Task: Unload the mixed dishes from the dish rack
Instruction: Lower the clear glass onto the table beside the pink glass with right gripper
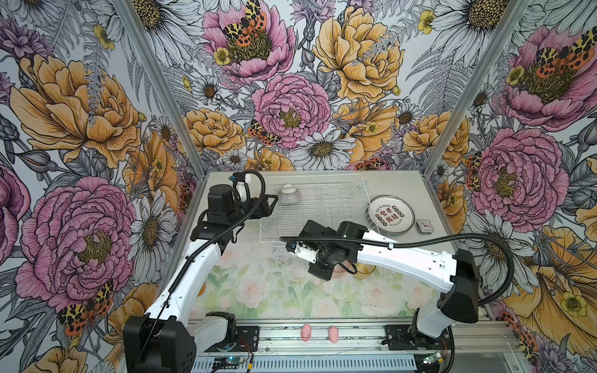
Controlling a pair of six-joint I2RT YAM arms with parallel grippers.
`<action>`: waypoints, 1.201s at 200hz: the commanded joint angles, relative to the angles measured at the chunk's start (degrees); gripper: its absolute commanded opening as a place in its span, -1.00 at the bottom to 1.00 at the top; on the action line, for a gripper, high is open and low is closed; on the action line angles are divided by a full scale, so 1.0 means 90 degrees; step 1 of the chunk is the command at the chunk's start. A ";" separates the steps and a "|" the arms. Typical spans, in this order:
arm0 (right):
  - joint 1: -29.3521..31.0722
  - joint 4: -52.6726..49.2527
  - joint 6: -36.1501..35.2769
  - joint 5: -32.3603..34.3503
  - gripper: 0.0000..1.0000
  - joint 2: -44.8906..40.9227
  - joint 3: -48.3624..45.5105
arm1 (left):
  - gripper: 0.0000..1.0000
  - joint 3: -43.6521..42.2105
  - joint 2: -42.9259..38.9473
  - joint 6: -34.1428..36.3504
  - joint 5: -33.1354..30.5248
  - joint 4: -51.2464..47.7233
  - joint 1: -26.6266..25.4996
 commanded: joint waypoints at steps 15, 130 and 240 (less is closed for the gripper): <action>0.0117 -0.0355 -0.0289 0.0367 -1.00 0.0413 0.0461 | 0.86 -0.0137 -0.0192 0.0165 -0.0149 -0.0133 0.0195; 0.0182 -0.0561 -0.0860 0.0290 -1.00 0.1667 0.1098 | 0.87 -0.0150 -0.0112 0.0226 -0.0013 -0.0111 0.0407; 0.0111 -0.0687 -0.1113 0.0238 -1.00 0.2147 0.1278 | 0.88 -0.0192 0.0078 0.0244 0.0107 0.0004 0.0495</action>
